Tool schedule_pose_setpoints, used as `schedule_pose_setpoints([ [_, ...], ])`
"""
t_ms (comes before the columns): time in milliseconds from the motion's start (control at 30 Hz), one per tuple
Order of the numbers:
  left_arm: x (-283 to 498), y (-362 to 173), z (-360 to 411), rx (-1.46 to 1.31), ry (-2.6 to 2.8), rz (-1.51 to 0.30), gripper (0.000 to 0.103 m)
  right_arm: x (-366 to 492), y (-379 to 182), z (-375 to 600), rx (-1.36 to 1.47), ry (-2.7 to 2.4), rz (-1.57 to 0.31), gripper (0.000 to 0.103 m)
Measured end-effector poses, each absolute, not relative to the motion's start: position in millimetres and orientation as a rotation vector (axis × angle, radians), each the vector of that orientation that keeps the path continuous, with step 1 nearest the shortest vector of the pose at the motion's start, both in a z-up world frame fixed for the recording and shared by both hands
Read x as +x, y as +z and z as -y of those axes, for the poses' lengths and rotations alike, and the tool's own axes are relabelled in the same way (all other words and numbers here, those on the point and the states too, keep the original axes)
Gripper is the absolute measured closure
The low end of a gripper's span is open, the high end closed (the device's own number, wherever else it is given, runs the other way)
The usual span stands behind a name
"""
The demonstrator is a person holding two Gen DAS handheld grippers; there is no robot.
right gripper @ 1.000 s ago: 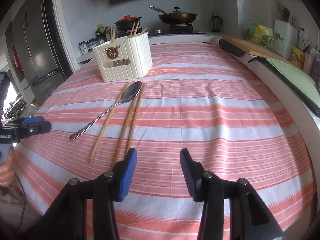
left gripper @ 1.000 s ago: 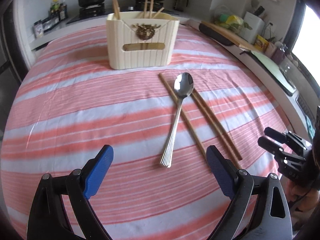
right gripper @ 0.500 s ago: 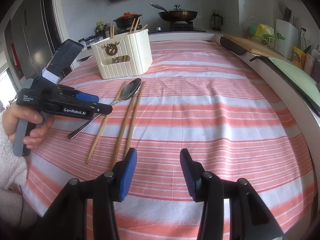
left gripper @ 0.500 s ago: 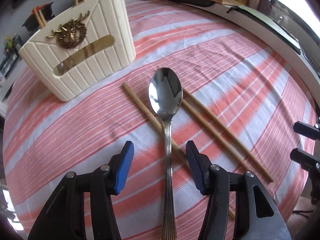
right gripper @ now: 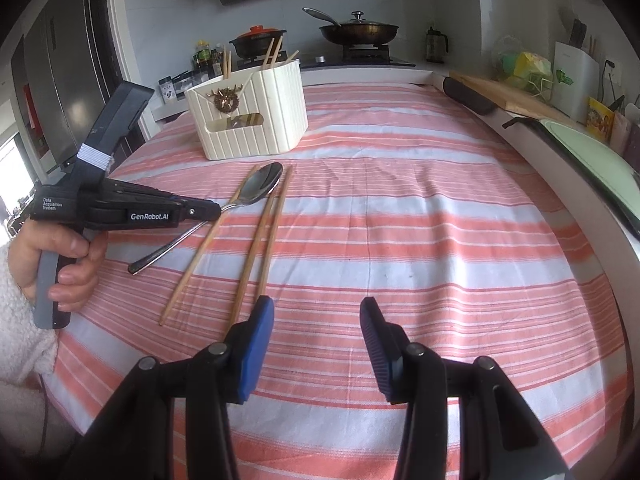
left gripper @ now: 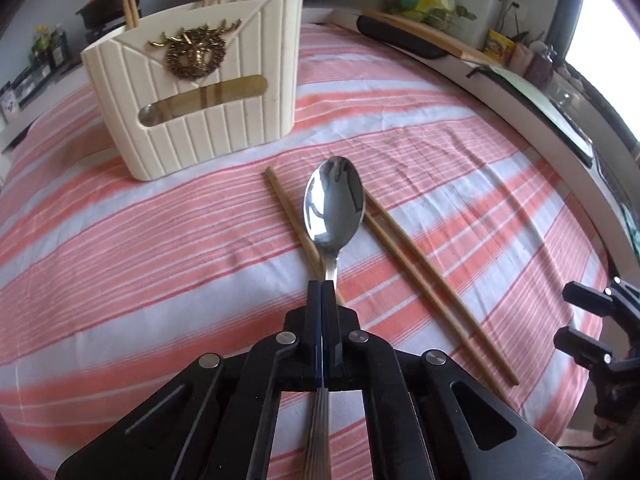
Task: Organize utensils
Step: 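Lift the metal spoon off the cloth with the left tool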
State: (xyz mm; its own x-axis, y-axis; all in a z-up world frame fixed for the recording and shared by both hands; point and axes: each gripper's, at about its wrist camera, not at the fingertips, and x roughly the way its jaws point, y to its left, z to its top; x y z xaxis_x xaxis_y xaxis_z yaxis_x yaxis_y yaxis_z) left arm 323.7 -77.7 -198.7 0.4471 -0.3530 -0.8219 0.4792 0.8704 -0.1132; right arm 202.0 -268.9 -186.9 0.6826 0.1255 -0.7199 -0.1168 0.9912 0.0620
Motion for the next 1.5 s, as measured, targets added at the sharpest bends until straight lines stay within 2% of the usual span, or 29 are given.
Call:
schedule_pose_setpoints([
  [233,313.2,-183.5,61.1,0.097,-0.522,-0.929,0.101,201.7,-184.5,263.6,0.003,0.139,-0.808,0.057],
  [300,309.8,-183.0,73.6,0.171,-0.548,-0.928,0.092,201.3,-186.3,260.6,-0.001,0.143,-0.813,0.057],
  [367,308.9,-187.5,91.8,0.276,-0.545,-0.917,0.062,201.8,-187.6,257.4,0.002,0.153,-0.819,0.057],
  [433,313.1,-192.7,105.8,0.350,-0.550,-0.910,0.058,201.6,-186.7,252.8,-0.003,0.161,-0.815,0.057],
  [500,320.3,-201.2,115.8,0.398,-0.560,-0.952,0.058,200.2,-184.8,249.5,-0.009,0.170,-0.809,0.057],
  [600,327.7,-211.6,120.1,0.426,-0.550,-0.993,0.076,196.9,-181.5,248.8,-0.018,0.171,-0.798,0.057],
  [633,331.5,-212.2,118.5,0.395,-0.558,-1.019,0.088,195.8,-180.8,249.7,-0.019,0.168,-0.796,0.057],
  [767,338.5,-209.9,112.9,0.315,-0.554,-1.028,0.096,194.7,-184.3,256.5,-0.011,0.153,-0.803,0.057],
  [967,330.8,-200.9,82.8,0.197,-0.495,-0.985,0.099,196.8,-185.4,262.9,0.014,0.148,-0.804,0.057],
  [1167,314.4,-189.3,18.2,0.041,-0.387,-0.946,0.103,197.6,-188.9,264.3,0.016,0.142,-0.815,0.057],
  [1367,298.4,-203.8,-5.5,0.046,-0.282,-0.961,0.103,220.6,-191.3,246.5,-0.027,0.200,-0.845,0.057],
  [1433,292.8,-205.3,-6.2,0.056,-0.279,-0.967,0.101,241.3,-190.2,242.5,-0.009,0.221,-0.873,0.057],
  [1500,286.4,-203.3,-9.5,0.033,-0.292,-0.960,0.093,260.2,-188.6,241.0,0.037,0.250,-0.903,0.057],
])
